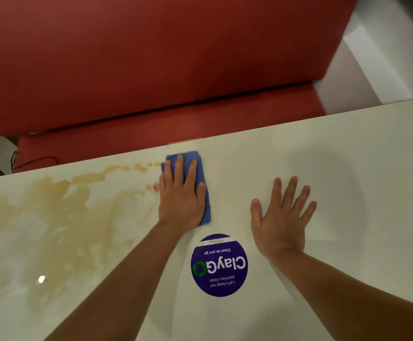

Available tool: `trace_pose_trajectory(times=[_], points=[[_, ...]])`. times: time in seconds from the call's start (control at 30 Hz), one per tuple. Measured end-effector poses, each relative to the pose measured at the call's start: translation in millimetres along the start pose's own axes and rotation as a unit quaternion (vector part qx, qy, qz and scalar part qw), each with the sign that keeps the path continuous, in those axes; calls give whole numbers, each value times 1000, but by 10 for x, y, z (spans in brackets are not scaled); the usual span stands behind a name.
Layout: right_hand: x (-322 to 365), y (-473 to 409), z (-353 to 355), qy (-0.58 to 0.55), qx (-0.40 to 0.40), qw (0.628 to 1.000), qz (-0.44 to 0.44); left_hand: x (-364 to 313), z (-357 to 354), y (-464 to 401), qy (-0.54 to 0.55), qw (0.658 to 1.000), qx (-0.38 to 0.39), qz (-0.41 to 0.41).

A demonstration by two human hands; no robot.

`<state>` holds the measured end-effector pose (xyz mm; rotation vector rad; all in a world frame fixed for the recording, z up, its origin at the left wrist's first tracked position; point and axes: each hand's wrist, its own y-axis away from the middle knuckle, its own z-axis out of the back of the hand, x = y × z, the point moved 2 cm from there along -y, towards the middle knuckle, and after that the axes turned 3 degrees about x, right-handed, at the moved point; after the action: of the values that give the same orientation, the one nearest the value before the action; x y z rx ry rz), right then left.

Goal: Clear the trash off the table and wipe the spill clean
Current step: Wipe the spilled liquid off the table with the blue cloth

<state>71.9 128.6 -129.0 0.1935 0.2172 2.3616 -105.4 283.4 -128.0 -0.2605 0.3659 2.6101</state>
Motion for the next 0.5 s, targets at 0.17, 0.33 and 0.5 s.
trace_pose_trajectory(times=[0.17,0.33,0.5], points=[[-9,6,-12,4,7,1000,-2,-16,108,-533,-7,1000,2,24],[3,14,3,-1,1,1000,-1,-46,-6,110,11,1000,-7,16],[5,16,3,-3,-4,1000,-3,-34,-91,642,13,999,29,-10]])
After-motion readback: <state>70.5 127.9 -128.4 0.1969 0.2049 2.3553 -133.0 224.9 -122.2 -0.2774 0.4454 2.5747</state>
